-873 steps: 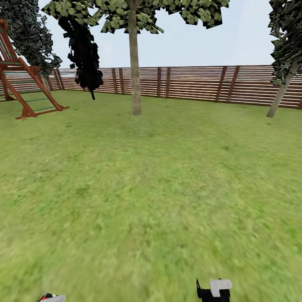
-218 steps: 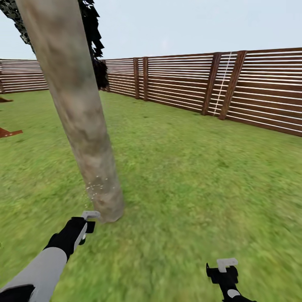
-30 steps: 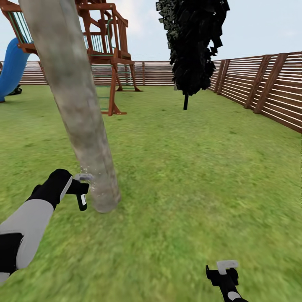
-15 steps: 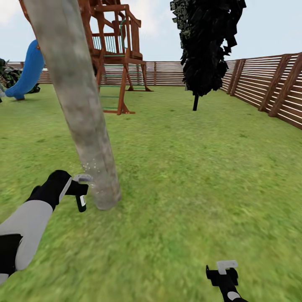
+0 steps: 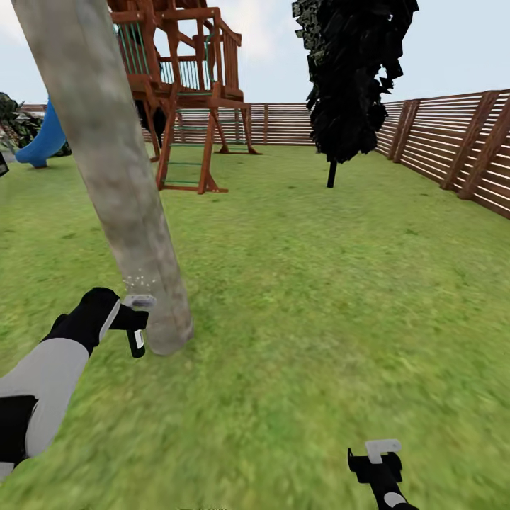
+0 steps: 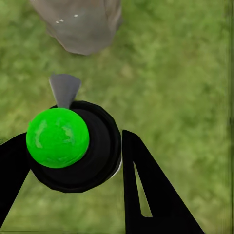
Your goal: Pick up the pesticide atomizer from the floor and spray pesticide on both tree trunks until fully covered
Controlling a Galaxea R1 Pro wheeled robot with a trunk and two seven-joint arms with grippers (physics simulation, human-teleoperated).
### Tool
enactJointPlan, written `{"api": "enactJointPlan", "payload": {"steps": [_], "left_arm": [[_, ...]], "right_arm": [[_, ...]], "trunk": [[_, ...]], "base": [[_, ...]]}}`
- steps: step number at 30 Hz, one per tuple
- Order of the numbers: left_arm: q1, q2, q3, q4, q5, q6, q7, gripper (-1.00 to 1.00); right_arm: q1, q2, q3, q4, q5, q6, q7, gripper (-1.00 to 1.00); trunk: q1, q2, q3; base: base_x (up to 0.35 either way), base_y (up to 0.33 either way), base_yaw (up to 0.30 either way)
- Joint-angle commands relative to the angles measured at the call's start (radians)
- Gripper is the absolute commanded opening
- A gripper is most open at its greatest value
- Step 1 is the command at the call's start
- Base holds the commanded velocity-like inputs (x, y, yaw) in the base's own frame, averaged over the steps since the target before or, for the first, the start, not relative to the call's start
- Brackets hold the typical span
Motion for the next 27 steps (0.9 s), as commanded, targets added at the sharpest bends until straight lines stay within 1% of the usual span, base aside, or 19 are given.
{"api": "enactJointPlan", "payload": {"steps": [1,3,4,6,8,9,10,11,13,15,16,18,19,21,23,24,26,27], "left_arm": [[-0.001,-0.002,0.003,0.0,-0.012,0.003,-0.008,-1.0],[-0.001,0.002,0.002,0.006,-0.015,0.003,-0.007,-1.0],[0.0,0.01,0.006,0.01,-0.017,0.003,-0.006,-1.0],[0.002,0.039,0.011,0.013,-0.018,-0.001,-0.005,-1.0],[0.004,0.025,0.009,0.014,-0.012,-0.004,-0.006,-1.0],[0.004,-0.01,0.009,0.013,-0.012,-0.005,-0.006,-1.0],[0.004,-0.022,0.01,0.013,-0.013,-0.005,-0.005,-1.0],[0.004,-0.02,0.011,0.013,-0.015,-0.005,-0.006,-1.0],[0.004,-0.009,0.013,0.014,-0.017,-0.005,-0.005,-1.0],[0.007,0.032,0.013,0.015,-0.018,-0.005,-0.003,-1.0],[0.017,0.043,0.014,0.015,-0.018,-0.005,-0.003,-1.0],[0.041,0.055,0.014,0.014,-0.018,-0.007,-0.002,-1.0],[0.05,0.056,0.013,0.014,-0.017,-0.007,-0.002,-1.0],[0.058,0.048,0.013,0.014,-0.015,-0.008,-0.002,-1.0],[0.06,0.023,0.014,0.014,-0.013,-0.009,-0.001,-1.0],[0.061,0.015,0.014,0.013,-0.014,-0.01,-0.001,-1.0],[0.061,0.019,0.016,0.014,-0.015,-0.011,-0.001,-1.0],[0.064,0.024,0.025,0.014,-0.016,-0.012,-0.001,-1.0]], "right_arm": [[0.0,0.0,0.009,0.0,-0.01,-0.002,-0.001,1.0],[0.0,0.0,0.009,0.0,-0.01,-0.002,-0.001,1.0],[0.0,0.0,0.009,0.0,-0.01,-0.002,-0.001,1.0],[0.0,0.0,0.009,0.0,-0.01,-0.002,-0.001,1.0],[0.0,0.0,0.009,0.0,-0.01,-0.002,-0.001,1.0],[0.0,0.0,0.009,0.0,-0.01,-0.002,-0.001,1.0],[0.0,0.0,0.009,0.0,-0.01,-0.002,-0.001,1.0],[0.0,-0.001,0.009,0.0,-0.01,-0.002,-0.001,1.0],[0.0,0.0,0.009,0.0,-0.01,-0.002,-0.001,1.0],[0.0,0.0,0.009,0.0,-0.01,-0.002,-0.001,1.0],[0.0,0.0,0.009,0.0,-0.01,-0.002,-0.001,1.0],[0.0,0.0,0.009,0.0,-0.01,-0.002,-0.001,1.0],[0.0,0.0,0.009,0.0,-0.01,-0.002,-0.001,1.0],[0.0,0.0,0.009,0.0,-0.01,-0.002,-0.001,1.0],[0.0,0.0,0.009,0.0,-0.01,-0.002,-0.001,1.0],[0.0,0.0,0.009,0.0,-0.01,-0.002,-0.001,1.0],[0.0,0.0,0.009,0.0,-0.011,-0.002,-0.001,1.0],[0.0,0.0,0.009,0.0,-0.011,-0.002,-0.001,1.0]], "trunk": [[0.0,0.0,-0.001],[0.0,0.0,-0.001],[0.0,0.0,-0.001],[0.0,0.0,-0.001],[0.0,0.0,-0.001],[0.0,0.0,-0.001],[0.0,0.0,-0.001],[0.0,0.0,-0.001],[0.0,0.0,-0.001],[0.0,0.0,-0.001],[0.0,0.0,-0.001],[0.0,0.0,-0.001],[0.0,0.0,-0.001],[0.0,0.0,-0.001],[0.0,0.0,-0.001],[0.0,0.0,-0.001],[0.0,0.0,-0.001],[0.0,0.0,-0.001]], "base": [[0.0,-0.274,0.266],[0.0,-0.274,0.273],[0.0,-0.274,0.276],[0.0,-0.274,0.102],[0.0,-0.274,0.008],[0.0,-0.274,0.001],[0.0,-0.274,0.0],[0.0,-0.274,0.0],[0.0,-0.274,0.003],[0.0,-0.274,0.152],[0.016,-0.274,0.239],[0.075,-0.272,0.259],[0.133,-0.258,0.27],[0.185,-0.228,0.274],[0.244,-0.176,0.243],[0.272,-0.098,0.089],[0.281,-0.03,0.027],[0.293,-0.01,0.01]]}}
